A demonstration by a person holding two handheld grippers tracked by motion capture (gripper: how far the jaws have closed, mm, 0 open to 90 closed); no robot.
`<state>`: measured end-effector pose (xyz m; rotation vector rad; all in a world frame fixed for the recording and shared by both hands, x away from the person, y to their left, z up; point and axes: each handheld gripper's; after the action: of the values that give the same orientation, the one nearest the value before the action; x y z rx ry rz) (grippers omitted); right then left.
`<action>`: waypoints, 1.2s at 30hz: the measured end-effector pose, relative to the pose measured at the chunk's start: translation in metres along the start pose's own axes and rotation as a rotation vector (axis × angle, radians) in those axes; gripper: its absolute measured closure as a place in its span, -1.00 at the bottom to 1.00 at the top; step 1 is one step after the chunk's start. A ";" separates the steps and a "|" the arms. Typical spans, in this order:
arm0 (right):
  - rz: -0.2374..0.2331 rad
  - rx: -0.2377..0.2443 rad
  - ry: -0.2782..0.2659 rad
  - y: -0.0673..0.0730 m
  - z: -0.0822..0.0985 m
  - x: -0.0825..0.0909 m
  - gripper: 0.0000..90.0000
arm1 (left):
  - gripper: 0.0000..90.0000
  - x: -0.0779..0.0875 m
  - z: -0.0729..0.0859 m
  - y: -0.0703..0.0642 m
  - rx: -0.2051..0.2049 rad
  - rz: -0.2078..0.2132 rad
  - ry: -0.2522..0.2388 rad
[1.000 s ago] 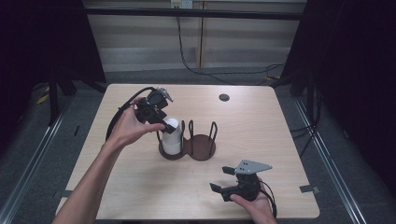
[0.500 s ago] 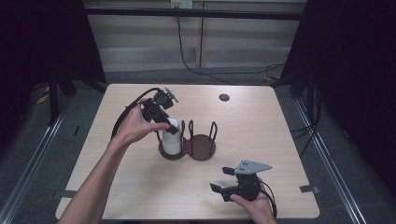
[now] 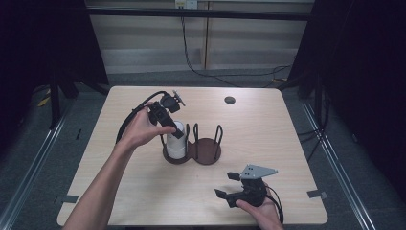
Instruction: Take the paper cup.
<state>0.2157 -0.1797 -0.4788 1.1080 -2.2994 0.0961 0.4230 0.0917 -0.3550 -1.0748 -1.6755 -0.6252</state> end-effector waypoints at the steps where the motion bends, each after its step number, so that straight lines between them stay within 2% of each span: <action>1: 0.000 0.000 -0.001 0.000 0.000 0.000 -0.53 | -0.25 0.000 0.000 0.000 0.000 0.004 0.005; 9: -0.001 -0.002 -0.005 0.000 0.000 0.000 -0.53 | -0.23 0.002 0.000 0.000 0.007 -0.002 -0.001; 13: -0.001 -0.002 -0.004 0.000 0.000 0.000 -0.53 | -0.23 0.004 0.000 -0.003 0.013 -0.007 -0.020; 18: -0.005 -0.001 -0.002 -0.001 0.000 0.000 -0.53 | -0.23 0.006 0.001 -0.001 0.012 0.000 -0.012; 25: -0.006 -0.003 0.001 0.000 0.000 -0.001 -0.53 | -0.23 0.012 0.003 -0.001 0.026 0.000 -0.041; 29: -0.008 -0.002 0.002 0.000 0.000 -0.002 -0.53 | -0.22 0.015 0.003 -0.002 0.012 0.002 -0.022; 31: -0.008 -0.004 0.003 0.000 0.000 -0.002 -0.53 | -0.22 0.016 0.003 -0.003 0.018 0.003 -0.031; 36: -0.014 -0.002 0.005 0.000 0.000 -0.002 -0.53 | -0.21 0.020 0.001 -0.004 0.018 0.000 -0.020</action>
<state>0.2166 -0.1779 -0.4799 1.1214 -2.2868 0.0904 0.4168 0.0973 -0.3359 -1.0708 -1.6951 -0.6004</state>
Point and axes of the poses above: each handheld gripper's, and its own axes: x roughly backward along the jaws, z roughly out of its underside, y roughly to its left, and after that the axes turned 2 degrees about x, right-handed
